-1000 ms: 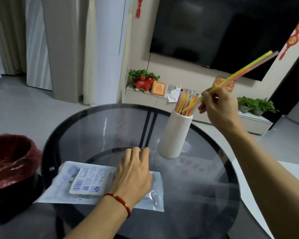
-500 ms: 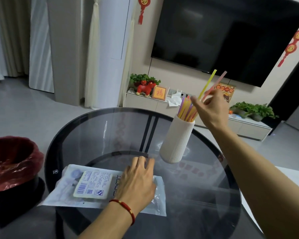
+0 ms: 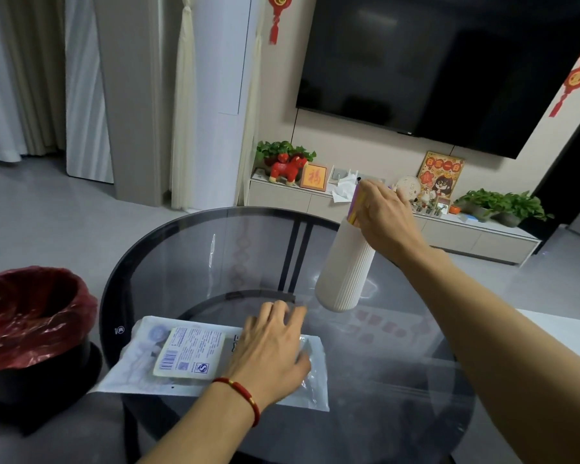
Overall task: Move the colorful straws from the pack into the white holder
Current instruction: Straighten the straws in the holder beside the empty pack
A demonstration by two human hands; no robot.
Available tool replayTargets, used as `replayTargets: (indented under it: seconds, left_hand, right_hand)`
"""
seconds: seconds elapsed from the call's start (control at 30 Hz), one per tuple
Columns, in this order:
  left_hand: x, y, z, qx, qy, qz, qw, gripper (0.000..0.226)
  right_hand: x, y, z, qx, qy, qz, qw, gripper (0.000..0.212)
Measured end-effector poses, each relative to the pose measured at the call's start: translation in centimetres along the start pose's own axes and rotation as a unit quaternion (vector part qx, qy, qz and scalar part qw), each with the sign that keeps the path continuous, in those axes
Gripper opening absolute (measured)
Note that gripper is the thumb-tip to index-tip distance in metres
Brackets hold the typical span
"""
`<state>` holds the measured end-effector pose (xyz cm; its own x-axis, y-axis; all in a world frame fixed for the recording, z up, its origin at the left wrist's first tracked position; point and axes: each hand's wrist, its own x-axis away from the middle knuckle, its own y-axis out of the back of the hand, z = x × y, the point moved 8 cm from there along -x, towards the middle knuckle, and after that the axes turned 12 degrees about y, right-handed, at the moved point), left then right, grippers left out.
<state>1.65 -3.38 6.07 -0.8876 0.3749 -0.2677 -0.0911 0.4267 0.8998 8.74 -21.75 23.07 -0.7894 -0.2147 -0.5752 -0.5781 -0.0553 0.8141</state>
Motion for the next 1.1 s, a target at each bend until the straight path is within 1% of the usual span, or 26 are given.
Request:
replayTargets:
  seconds: [0.07,0.13,0.17,0.2,0.23,0.27,0.3,0.33,0.4,0.43,0.47,0.5,0.57,0.63,0.67,0.73,0.8,0.83,0.87,0.9,0.93,1.0,1.03,1.1]
  left_hand:
    - [0.5,-1.1,0.1,-0.021,-0.029,0.067,0.997,0.08]
    - [1.5,-3.1,0.7,-0.053,-0.042,0.153,0.986,0.107]
    - [2.0,-4.0,1.1,-0.073,-0.044,0.192,0.978,0.118]
    - [2.3,-4.7,1.5,-0.087,-0.045,0.223,0.97,0.124]
    - [2.6,-5.0,1.8,-0.089,-0.046,0.244,0.964,0.125]
    - [2.7,-5.1,1.8,-0.082,-0.048,0.253,0.963,0.124]
    - [2.6,-4.8,1.6,-0.073,-0.052,0.25,0.964,0.123]
    - [2.7,-4.3,1.4,-0.07,-0.056,0.243,0.966,0.121]
    - [2.7,-3.3,1.0,-0.078,-0.074,0.22,0.97,0.121]
    - [2.9,-2.8,1.0,-0.083,-0.082,0.21,0.971,0.12]
    - [3.0,-2.2,1.1,-0.084,-0.09,0.2,0.972,0.119]
    - [3.1,-1.5,1.3,-0.085,-0.096,0.191,0.973,0.117]
    - [3.6,0.1,1.8,-0.091,-0.092,0.174,0.976,0.112]
    - [4.4,1.8,3.0,-0.107,-0.076,0.166,0.977,0.107]
    - [4.9,2.7,3.8,-0.118,-0.064,0.164,0.977,0.106]
    - [6.2,4.8,6.5,-0.124,-0.008,0.153,0.98,0.107]
    - [7.8,7.7,10.8,-0.059,0.094,0.123,0.986,0.101]
    - [8.4,8.8,12.7,0.002,0.149,0.105,0.983,0.093]
    - [9.2,9.8,14.8,0.065,0.203,0.088,0.973,0.084]
    - [10.2,10.5,16.9,0.136,0.25,0.076,0.956,0.075]
    - [11.3,10.8,19.0,0.222,0.292,0.069,0.928,0.069]
    - [12.7,10.6,21.7,0.388,0.334,0.051,0.858,0.068]
    - [13.0,10.6,23.0,0.426,0.344,0.021,0.837,0.069]
    - [13.7,11.9,26.4,0.427,0.367,-0.085,0.822,0.058]
  right_hand:
    - [-0.1,0.5,-0.1,0.003,-0.003,0.001,1.0,0.037]
    - [0.2,2.3,0.7,0.006,0.008,-0.049,0.999,0.039]
    - [0.6,3.1,1.7,0.001,0.031,-0.084,0.996,0.033]
    - [1.3,3.5,2.9,-0.005,0.059,-0.101,0.993,0.025]
    - [2.2,3.0,4.0,-0.027,0.085,-0.086,0.992,0.018]
    - [3.3,1.7,5.0,-0.068,0.084,-0.036,0.993,0.015]
    - [4.7,-0.3,5.5,-0.122,0.054,0.036,0.99,0.016]
    - [6.7,-2.7,6.2,-0.169,0.011,0.12,0.978,0.018]
    - [11.3,-7.1,7.0,-0.217,-0.055,0.254,0.941,0.026]
    - [13.5,-8.8,7.6,-0.244,-0.08,0.293,0.921,0.032]
    - [15.4,-10.0,8.2,-0.288,-0.108,0.307,0.901,0.035]
    - [17.0,-11.0,8.8,-0.352,-0.143,0.299,0.875,0.037]
    - [19.1,-12.3,10.0,-0.484,-0.212,0.264,0.807,0.038]
    - [19.5,-13.1,12.0,-0.578,-0.232,0.224,0.75,0.038]
    - [19.2,-13.5,13.0,-0.607,-0.232,0.201,0.733,0.037]
    - [17.7,-14.1,15.1,-0.64,-0.24,0.157,0.713,0.036]
    - [15.6,-15.1,18.3,-0.667,-0.249,0.133,0.69,0.034]
    - [14.7,-15.5,19.5,-0.678,-0.256,0.12,0.679,0.032]
    - [13.5,-15.8,21.1,-0.688,-0.257,0.111,0.669,0.032]
    - [12.3,-16.2,22.8,-0.696,-0.258,0.107,0.661,0.031]
    - [11.1,-16.6,25.2,-0.701,-0.26,0.113,0.655,0.03]
    - [9.2,-17.3,29.4,-0.703,-0.258,0.127,0.65,0.031]
    - [8.5,-17.6,31.2,-0.705,-0.258,0.134,0.647,0.031]
    - [7.0,-18.6,34.8,-0.707,-0.264,0.155,0.637,0.031]
